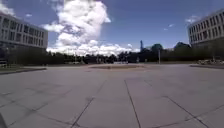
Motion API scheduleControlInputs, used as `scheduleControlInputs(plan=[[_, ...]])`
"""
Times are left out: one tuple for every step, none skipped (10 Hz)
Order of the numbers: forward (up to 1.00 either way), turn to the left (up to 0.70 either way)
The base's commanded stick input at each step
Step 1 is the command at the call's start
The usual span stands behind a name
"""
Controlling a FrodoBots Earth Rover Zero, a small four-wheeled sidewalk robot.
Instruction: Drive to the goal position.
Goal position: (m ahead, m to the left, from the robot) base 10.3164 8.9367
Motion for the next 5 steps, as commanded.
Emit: scheduleControlInputs(plan=[[0.70, 0.00], [0.70, 0.00], [0.70, 0.00], [0.70, 0.00], [0.70, 0.00]])
